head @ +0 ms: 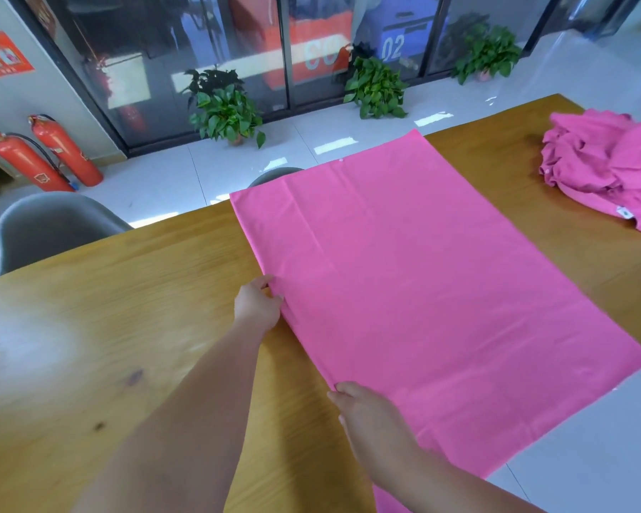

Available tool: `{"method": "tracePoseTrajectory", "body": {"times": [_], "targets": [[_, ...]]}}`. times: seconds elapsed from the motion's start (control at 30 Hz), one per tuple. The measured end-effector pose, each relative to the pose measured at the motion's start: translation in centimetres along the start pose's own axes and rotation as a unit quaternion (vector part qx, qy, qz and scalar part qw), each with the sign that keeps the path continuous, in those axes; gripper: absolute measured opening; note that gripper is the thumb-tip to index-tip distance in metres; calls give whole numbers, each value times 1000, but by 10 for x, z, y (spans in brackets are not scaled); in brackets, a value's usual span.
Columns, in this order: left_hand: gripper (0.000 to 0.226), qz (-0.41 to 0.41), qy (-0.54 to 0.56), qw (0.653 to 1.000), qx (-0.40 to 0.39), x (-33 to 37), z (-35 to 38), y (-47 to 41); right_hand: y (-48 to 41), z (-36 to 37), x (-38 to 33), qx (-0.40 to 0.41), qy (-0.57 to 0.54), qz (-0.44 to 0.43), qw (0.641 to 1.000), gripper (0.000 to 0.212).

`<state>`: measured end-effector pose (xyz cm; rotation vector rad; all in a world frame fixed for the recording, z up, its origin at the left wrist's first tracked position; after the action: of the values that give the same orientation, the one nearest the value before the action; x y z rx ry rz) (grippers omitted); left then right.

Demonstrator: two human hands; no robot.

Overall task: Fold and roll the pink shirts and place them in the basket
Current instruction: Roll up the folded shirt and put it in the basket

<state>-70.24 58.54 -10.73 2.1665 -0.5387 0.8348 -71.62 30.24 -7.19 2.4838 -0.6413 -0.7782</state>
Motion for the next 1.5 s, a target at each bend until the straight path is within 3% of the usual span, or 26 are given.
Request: {"method": "tracePoseTrajectory", "body": {"times": [0.2, 0.4, 0.5, 0.83, 1.17, 1.5], "targets": [[52, -20, 60, 998, 21, -31, -33, 29, 20, 6, -28, 0, -39, -18, 999, 49], [56, 12, 169, 985, -9, 2, -43, 46, 51, -33, -26, -10, 38, 5, 999, 106], [62, 47, 190, 980, -46, 32, -36, 50, 65, -48, -14, 18, 49, 25, 998, 120], [82, 129, 193, 960, -155, 139, 18, 55, 103, -94, 40, 106, -20, 85, 990, 107], [85, 176, 155, 959, -157, 240, 93, 51, 127, -141, 132, 149, -97, 108, 978, 102], [88, 157, 145, 966, -145, 319, 181, 18, 134, -187, 246, 144, -153, 78, 974, 110]]}}
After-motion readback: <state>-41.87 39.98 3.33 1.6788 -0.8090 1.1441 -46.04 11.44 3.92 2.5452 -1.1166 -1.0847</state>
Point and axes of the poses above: each hand's wrist, its own y-axis away from the middle knuckle, its own z-axis out of the palm, x = y × z, the point moved 5 cm from there along -y, towards the middle knuckle, and after that the axes turned 12 degrees about -x, right-handed, at the moved point
